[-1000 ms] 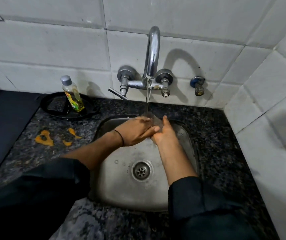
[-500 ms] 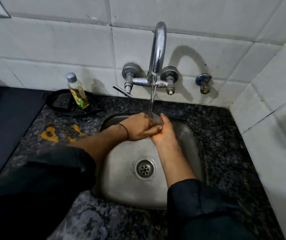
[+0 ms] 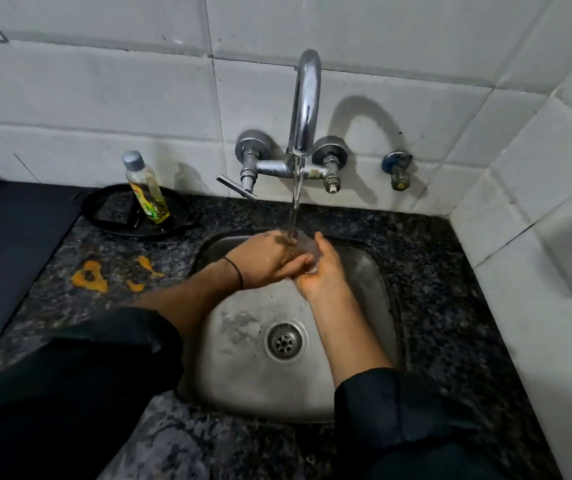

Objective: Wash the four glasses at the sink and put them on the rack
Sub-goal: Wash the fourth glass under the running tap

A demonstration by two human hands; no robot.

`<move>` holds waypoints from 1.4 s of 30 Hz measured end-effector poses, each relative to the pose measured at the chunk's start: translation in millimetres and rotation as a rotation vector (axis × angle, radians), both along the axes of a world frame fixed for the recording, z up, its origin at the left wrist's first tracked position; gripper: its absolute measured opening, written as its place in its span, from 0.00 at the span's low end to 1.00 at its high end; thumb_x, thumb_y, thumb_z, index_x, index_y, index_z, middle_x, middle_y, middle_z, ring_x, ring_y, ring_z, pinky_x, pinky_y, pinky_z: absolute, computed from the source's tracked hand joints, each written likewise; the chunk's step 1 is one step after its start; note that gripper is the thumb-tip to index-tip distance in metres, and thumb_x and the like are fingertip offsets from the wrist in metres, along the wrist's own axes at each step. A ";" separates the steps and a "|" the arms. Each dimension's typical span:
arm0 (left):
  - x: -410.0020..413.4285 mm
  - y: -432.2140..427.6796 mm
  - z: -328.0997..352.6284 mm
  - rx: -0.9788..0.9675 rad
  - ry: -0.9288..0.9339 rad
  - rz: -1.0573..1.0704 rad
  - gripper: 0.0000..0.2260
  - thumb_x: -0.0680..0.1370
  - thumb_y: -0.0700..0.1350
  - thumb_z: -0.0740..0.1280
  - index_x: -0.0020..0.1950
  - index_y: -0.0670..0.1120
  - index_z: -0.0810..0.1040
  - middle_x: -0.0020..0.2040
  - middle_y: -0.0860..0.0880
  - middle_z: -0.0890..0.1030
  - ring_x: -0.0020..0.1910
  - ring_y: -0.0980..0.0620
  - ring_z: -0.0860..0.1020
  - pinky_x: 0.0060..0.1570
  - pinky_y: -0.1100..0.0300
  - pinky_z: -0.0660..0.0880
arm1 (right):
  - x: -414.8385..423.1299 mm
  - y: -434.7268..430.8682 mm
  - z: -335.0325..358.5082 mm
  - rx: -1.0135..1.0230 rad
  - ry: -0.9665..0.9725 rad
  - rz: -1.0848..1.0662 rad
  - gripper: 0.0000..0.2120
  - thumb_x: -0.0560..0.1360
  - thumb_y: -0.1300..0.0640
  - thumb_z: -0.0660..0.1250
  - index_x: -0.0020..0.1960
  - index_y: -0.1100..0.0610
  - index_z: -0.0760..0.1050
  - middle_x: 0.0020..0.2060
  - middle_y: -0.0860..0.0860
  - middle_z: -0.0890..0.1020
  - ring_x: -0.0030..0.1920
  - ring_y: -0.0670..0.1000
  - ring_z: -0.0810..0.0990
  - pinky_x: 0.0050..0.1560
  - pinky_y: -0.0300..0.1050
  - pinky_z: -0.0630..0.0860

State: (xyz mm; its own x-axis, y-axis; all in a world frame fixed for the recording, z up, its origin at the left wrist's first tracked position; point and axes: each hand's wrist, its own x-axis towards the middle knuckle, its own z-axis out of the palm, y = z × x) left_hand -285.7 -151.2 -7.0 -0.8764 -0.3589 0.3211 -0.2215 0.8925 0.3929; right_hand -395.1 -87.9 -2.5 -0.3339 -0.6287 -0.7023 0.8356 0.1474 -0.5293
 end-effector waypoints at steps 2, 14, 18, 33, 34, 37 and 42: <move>-10.8 10.6 1.6 0.376 0.324 0.337 0.20 0.82 0.50 0.64 0.29 0.49 0.75 0.27 0.54 0.76 0.27 0.60 0.73 0.33 0.65 0.71 | 7.1 3.4 -0.8 0.010 0.033 0.020 0.13 0.83 0.51 0.60 0.51 0.59 0.79 0.40 0.58 0.84 0.42 0.56 0.82 0.44 0.52 0.81; -39.8 25.2 2.0 1.510 0.466 1.004 0.45 0.67 0.78 0.53 0.65 0.43 0.76 0.60 0.43 0.81 0.56 0.43 0.79 0.59 0.47 0.75 | 34.8 40.7 -28.8 -0.181 0.698 0.301 0.13 0.85 0.45 0.54 0.67 0.41 0.71 0.54 0.37 0.81 0.55 0.34 0.80 0.51 0.33 0.77; -34.3 50.7 7.7 1.376 0.446 0.792 0.30 0.80 0.67 0.49 0.73 0.48 0.62 0.66 0.45 0.75 0.56 0.48 0.77 0.49 0.51 0.76 | 23.3 31.9 -18.4 -0.109 0.871 0.366 0.29 0.78 0.31 0.59 0.71 0.48 0.69 0.59 0.48 0.80 0.61 0.52 0.80 0.58 0.52 0.78; 0.9 51.9 -34.6 1.744 0.777 0.592 0.23 0.80 0.63 0.59 0.53 0.46 0.84 0.45 0.44 0.82 0.37 0.50 0.78 0.36 0.58 0.73 | -7.3 16.8 5.4 -0.370 1.697 0.667 0.09 0.70 0.49 0.76 0.37 0.51 0.78 0.31 0.45 0.80 0.40 0.52 0.79 0.48 0.49 0.72; 1.6 46.5 -36.6 1.750 0.793 0.634 0.21 0.80 0.61 0.61 0.51 0.45 0.83 0.41 0.45 0.82 0.34 0.52 0.77 0.32 0.60 0.71 | -12.6 15.5 12.5 -0.374 1.646 0.812 0.10 0.70 0.49 0.76 0.35 0.52 0.78 0.30 0.46 0.80 0.37 0.52 0.80 0.44 0.48 0.74; -2.6 37.6 -36.9 1.946 0.737 0.669 0.17 0.82 0.55 0.57 0.45 0.45 0.78 0.32 0.48 0.79 0.25 0.54 0.73 0.24 0.67 0.64 | -22.3 10.7 36.7 -0.352 1.854 1.405 0.09 0.74 0.57 0.70 0.53 0.48 0.82 0.48 0.48 0.86 0.50 0.49 0.83 0.62 0.51 0.76; -9.1 34.1 -34.9 1.942 0.520 0.732 0.17 0.81 0.52 0.54 0.46 0.43 0.77 0.35 0.44 0.75 0.22 0.50 0.71 0.17 0.72 0.58 | -35.6 9.8 51.7 -0.222 2.239 2.037 0.28 0.76 0.67 0.63 0.73 0.48 0.68 0.74 0.47 0.70 0.77 0.49 0.64 0.80 0.60 0.38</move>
